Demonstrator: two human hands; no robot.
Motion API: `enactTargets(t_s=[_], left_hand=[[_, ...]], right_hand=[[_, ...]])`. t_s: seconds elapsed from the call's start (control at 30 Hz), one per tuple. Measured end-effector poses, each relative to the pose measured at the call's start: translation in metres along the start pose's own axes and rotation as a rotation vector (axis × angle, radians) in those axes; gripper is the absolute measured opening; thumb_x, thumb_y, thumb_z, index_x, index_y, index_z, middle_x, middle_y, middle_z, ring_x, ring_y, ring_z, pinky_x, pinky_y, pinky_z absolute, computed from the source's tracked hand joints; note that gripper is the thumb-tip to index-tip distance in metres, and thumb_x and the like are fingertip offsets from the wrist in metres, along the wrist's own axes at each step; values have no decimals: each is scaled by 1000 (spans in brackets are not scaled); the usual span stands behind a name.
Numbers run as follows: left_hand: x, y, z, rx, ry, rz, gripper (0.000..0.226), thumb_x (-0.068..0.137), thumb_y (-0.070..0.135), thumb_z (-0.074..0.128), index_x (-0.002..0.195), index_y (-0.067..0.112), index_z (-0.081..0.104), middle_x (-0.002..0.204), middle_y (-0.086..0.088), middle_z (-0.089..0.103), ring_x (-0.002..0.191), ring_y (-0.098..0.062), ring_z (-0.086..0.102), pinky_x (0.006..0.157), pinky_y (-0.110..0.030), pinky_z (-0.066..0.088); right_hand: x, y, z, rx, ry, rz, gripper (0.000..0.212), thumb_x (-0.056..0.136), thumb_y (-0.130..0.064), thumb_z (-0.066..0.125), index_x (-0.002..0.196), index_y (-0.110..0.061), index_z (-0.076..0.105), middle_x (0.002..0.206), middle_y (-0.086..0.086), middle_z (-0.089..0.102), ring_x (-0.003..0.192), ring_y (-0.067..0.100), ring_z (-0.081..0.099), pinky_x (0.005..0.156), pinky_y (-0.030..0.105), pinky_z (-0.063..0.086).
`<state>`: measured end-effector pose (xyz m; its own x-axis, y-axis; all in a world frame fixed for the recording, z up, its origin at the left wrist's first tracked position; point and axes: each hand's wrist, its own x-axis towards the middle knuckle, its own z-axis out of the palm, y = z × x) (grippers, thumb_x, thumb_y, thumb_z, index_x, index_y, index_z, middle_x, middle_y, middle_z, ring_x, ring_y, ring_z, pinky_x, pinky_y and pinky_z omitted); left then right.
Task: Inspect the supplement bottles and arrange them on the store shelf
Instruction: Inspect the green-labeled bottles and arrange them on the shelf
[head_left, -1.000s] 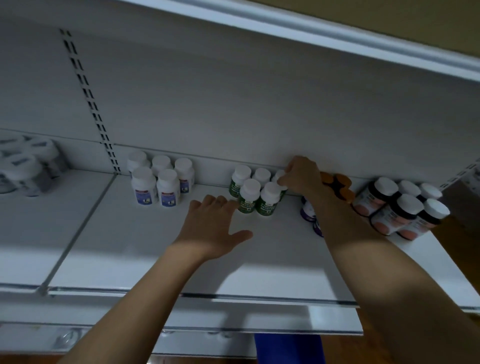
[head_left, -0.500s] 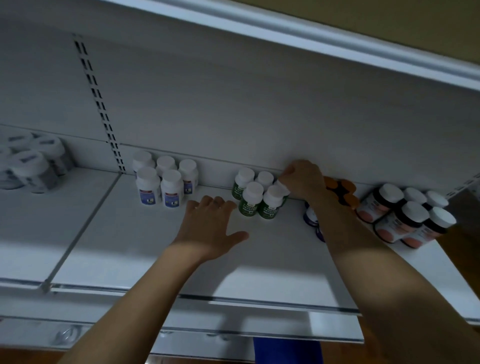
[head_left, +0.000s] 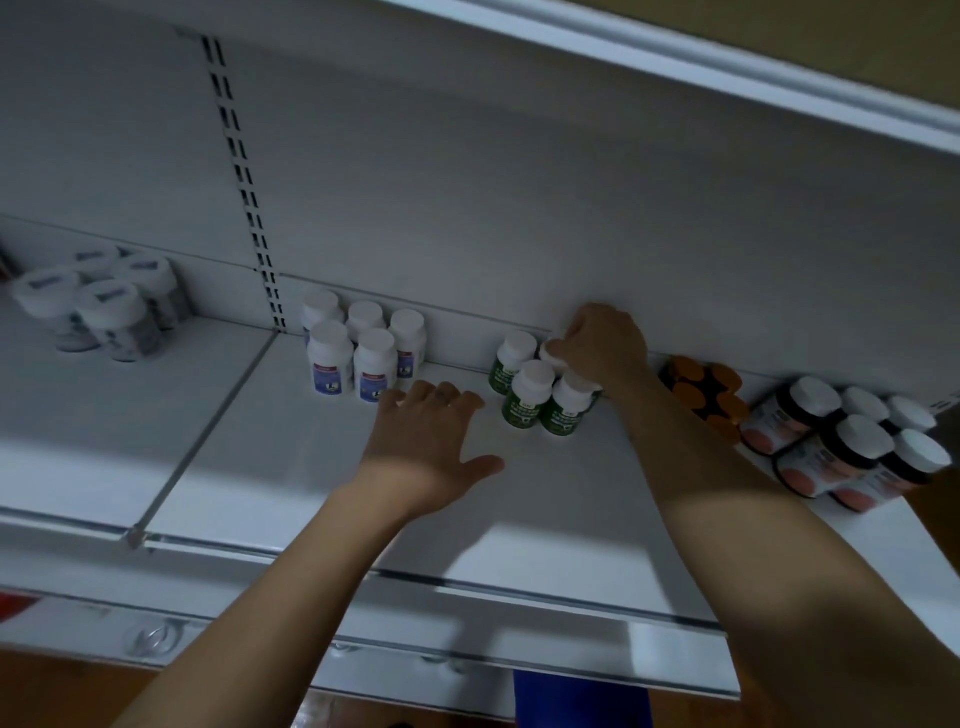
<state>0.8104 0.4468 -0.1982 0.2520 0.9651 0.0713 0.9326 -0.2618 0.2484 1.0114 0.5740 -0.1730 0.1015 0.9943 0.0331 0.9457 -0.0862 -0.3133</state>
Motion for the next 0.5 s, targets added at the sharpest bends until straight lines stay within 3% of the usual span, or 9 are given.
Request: enactTargets(t_s=[0.3, 0.4, 0.43, 0.5], left_hand=[[-9, 32, -19, -86, 100, 83, 66, 86, 64, 52, 141, 30, 41, 137, 4, 49, 128, -22, 40, 104, -38, 30], [-15, 50, -20, -158, 188, 153, 70, 75, 64, 55, 128, 18, 58, 118, -5, 64, 107, -31, 59, 89, -43, 42], [-18, 56, -18, -191, 224, 170, 72, 72, 63, 57, 125, 15, 60, 113, -7, 67, 100, -32, 62, 84, -42, 45], [-25, 70, -21, -274, 180, 188, 77, 74, 61, 66, 135, 16, 52, 126, -7, 61, 111, -31, 58, 90, -40, 44]], right_hand=[[-60, 12, -86, 204, 276, -54, 23, 81, -43, 70, 89, -24, 60, 85, -6, 61, 78, 13, 57, 71, 26, 40], [-102, 18, -101, 382, 260, -35, 19, 83, -40, 71, 87, -23, 63, 78, -11, 62, 71, 4, 58, 65, 25, 45], [-115, 21, -101, 442, 244, -19, 17, 82, -39, 72, 85, -24, 63, 77, -9, 64, 71, 7, 61, 65, 27, 48], [-139, 27, -97, 565, 200, 27, 14, 78, -36, 74, 77, -27, 64, 77, -1, 70, 73, 18, 68, 68, 35, 56]])
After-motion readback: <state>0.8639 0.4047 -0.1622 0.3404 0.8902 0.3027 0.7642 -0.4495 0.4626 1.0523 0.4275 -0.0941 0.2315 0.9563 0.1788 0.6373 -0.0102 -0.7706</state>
